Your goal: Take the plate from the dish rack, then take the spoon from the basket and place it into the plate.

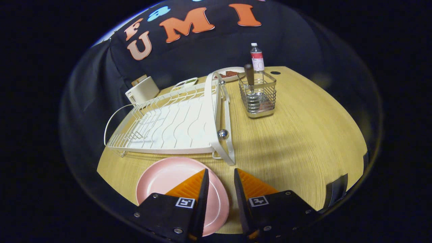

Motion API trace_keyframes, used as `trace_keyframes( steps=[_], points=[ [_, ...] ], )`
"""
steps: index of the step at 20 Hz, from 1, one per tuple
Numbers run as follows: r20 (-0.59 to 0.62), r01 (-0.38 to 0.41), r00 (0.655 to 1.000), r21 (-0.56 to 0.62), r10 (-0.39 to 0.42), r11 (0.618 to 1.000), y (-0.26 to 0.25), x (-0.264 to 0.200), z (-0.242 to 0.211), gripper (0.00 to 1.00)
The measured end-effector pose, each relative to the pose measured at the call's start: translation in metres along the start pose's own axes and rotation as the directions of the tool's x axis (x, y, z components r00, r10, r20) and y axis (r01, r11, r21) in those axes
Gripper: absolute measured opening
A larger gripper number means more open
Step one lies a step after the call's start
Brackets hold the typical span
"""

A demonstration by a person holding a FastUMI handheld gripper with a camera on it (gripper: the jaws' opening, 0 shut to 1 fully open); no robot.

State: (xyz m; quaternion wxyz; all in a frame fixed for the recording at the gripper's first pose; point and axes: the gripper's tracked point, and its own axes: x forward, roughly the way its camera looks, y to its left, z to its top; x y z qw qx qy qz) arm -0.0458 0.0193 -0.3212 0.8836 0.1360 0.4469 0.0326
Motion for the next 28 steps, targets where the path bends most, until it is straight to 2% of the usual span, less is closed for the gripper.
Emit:
trace_keyframes(
  steps=[1,5,12,20,23,28],
  points=[
    [0.036,0.013,0.999,-0.008,-0.013,1.0,-0.003,-0.004,0.009,0.49],
    [0.179,0.059,0.982,-0.028,-0.053,0.998,-0.012,-0.016,0.054,0.6],
    [0.351,0.201,0.922,-0.073,-0.164,0.977,-0.029,-0.009,0.117,0.61],
    [0.407,0.298,0.883,-0.099,-0.235,0.95,-0.049,0.029,0.147,0.38],
    [0.399,0.287,0.886,-0.074,-0.236,0.955,-0.051,0.042,0.146,0.26],
    [0.432,0.252,0.879,-0.068,-0.199,0.965,-0.046,0.052,0.153,0.17]
  ],
)
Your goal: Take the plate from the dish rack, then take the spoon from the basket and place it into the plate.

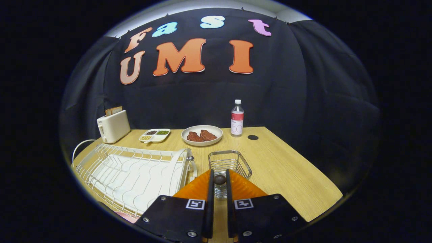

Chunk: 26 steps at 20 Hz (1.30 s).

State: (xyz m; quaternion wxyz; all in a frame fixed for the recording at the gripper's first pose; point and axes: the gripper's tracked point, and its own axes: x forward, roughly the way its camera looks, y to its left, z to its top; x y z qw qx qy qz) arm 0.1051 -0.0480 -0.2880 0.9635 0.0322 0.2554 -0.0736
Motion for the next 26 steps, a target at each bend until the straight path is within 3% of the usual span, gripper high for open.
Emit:
trace_keyframes(
  steps=[6,15,22,26],
  points=[
    [-0.012,-0.002,1.0,0.039,0.003,0.999,-0.001,0.002,0.014,0.08],
    [0.114,-0.009,0.993,0.019,0.006,1.0,-0.006,-0.03,0.081,0.08],
    [0.227,-0.081,0.971,0.006,0.077,0.997,0.008,-0.094,0.126,0.08],
    [0.259,-0.175,0.951,-0.005,0.17,0.985,0.029,-0.129,0.134,0.08]
  ],
)
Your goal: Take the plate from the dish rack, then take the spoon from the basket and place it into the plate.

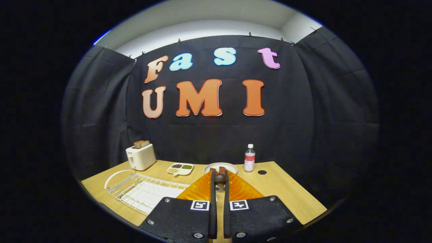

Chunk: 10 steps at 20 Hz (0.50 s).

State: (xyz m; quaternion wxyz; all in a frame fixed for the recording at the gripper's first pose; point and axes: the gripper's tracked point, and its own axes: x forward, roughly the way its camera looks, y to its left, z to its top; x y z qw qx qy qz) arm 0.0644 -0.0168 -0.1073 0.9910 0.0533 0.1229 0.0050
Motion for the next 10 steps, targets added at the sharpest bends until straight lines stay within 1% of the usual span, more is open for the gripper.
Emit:
trace_keyframes(
  steps=[5,10],
  points=[
    [0.015,-0.065,0.998,-0.011,0.066,0.998,0.019,-0.029,0.005,0.08],
    [-0.004,-0.127,0.992,-0.023,0.127,0.992,0.039,-0.052,-0.008,0.08]
  ],
)
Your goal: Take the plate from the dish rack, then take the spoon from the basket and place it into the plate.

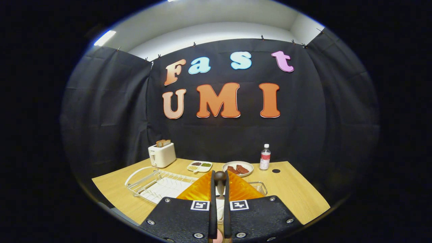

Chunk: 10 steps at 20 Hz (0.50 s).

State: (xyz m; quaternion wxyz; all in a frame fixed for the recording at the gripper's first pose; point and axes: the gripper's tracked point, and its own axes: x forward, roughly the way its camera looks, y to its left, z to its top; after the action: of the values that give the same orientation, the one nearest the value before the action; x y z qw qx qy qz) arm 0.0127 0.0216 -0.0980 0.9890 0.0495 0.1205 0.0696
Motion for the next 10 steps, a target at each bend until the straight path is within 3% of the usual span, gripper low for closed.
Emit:
trace_keyframes(
  steps=[10],
  points=[
    [-0.049,-0.203,0.978,0.016,0.204,0.979,0.064,-0.033,-0.042,0.08]
  ],
)
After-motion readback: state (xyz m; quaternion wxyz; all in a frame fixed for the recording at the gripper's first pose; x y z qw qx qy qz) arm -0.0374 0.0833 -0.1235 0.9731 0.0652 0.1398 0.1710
